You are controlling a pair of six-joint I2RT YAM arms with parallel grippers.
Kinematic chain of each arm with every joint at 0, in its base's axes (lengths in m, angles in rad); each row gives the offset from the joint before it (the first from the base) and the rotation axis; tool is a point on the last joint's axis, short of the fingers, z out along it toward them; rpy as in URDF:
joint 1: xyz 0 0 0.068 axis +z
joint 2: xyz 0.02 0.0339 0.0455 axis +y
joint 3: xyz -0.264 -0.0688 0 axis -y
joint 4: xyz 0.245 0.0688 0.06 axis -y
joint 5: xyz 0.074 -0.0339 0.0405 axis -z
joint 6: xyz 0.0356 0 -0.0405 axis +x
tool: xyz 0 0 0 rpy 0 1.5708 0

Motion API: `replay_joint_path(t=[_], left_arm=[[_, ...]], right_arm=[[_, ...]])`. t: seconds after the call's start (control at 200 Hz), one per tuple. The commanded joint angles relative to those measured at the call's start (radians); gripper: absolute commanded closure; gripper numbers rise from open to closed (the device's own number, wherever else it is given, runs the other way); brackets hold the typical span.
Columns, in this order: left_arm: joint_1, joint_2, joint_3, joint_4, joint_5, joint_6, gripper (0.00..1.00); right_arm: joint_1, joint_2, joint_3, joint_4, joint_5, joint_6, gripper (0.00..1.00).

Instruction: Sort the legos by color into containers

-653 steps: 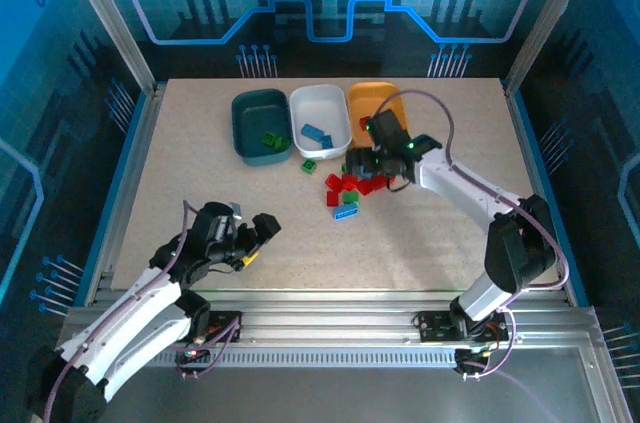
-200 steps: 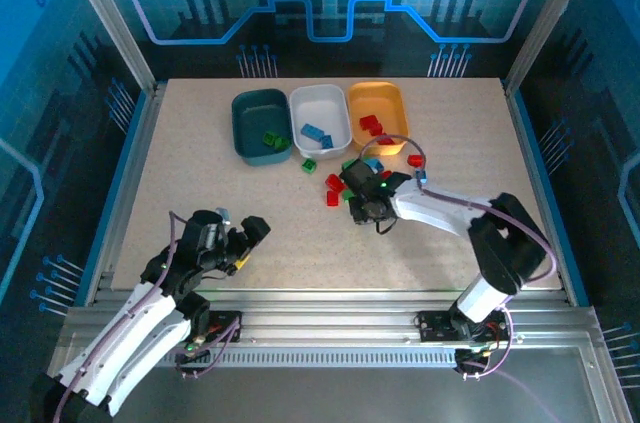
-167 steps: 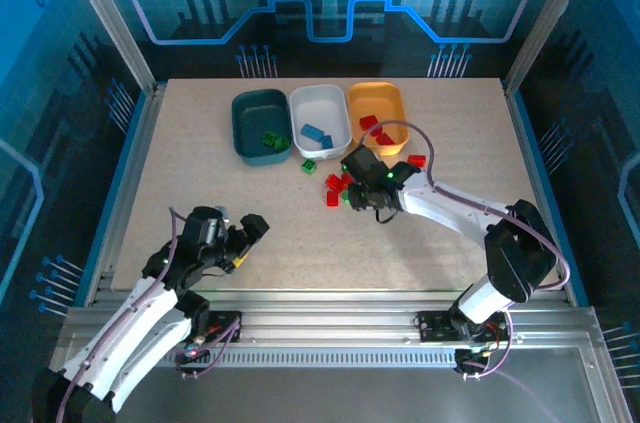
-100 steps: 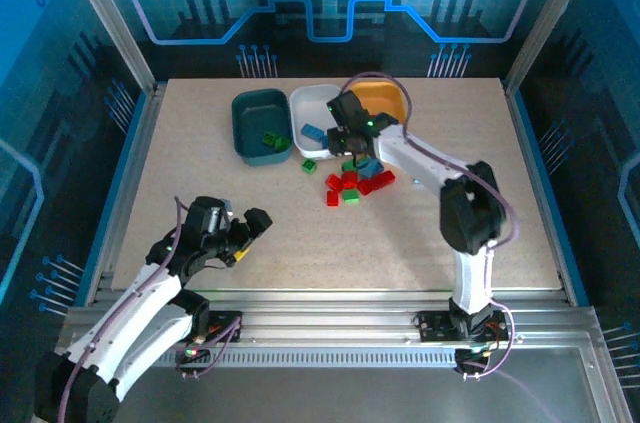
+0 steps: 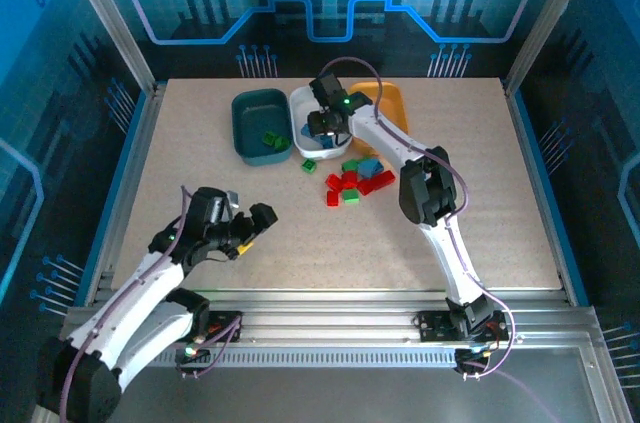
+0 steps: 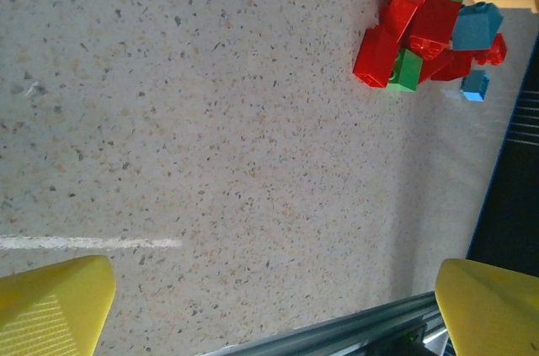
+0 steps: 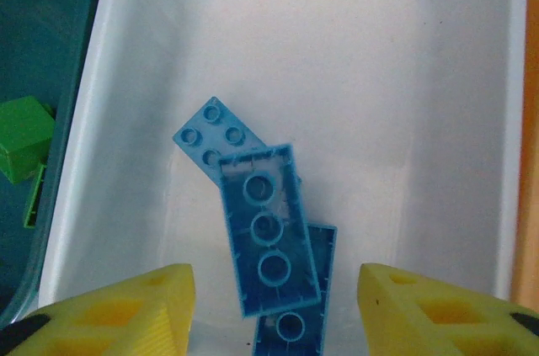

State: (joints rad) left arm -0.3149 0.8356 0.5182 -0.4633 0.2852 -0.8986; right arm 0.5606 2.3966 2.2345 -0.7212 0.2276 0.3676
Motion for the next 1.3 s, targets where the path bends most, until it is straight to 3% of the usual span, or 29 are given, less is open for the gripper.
replay_joint_path(t=[0.0, 0.14, 0.34, 0.52, 0.67, 0.93, 1.296], left_arm=[[0.005, 0.105, 0.100, 0.017, -0.011, 0.093, 0.01], [-0.034, 0.315, 0.233, 0.023, -0.081, 0.176, 0.13], [-0.107, 0.572, 0.495, -0.038, -0.262, 0.253, 0.18], [-0.155, 0.785, 0.710, -0.066, -0.342, 0.347, 0.22], [-0.190, 0.957, 0.834, -0.081, -0.408, 0.441, 0.26], [-0.219, 1.107, 0.879, 0.012, -0.530, 0.594, 0.27], [-0.223, 1.229, 0.948, 0.096, -0.561, 0.705, 0.29]], right_arm=[[-0.005, -0.064, -0.021, -0.034, -0.001, -0.015, 0.44], [-0.014, -0.311, -0.278, 0.053, 0.028, 0.035, 0.44], [-0.045, -0.730, -0.869, 0.233, 0.042, 0.184, 0.44], [-0.079, -0.953, -1.153, 0.255, 0.062, 0.205, 0.41], [-0.137, -1.056, -1.250, 0.264, 0.003, 0.206, 0.39], [-0.152, -1.114, -1.271, 0.254, -0.042, 0.180, 0.37], [-0.182, -1.189, -1.316, 0.219, -0.058, 0.168, 0.37]])
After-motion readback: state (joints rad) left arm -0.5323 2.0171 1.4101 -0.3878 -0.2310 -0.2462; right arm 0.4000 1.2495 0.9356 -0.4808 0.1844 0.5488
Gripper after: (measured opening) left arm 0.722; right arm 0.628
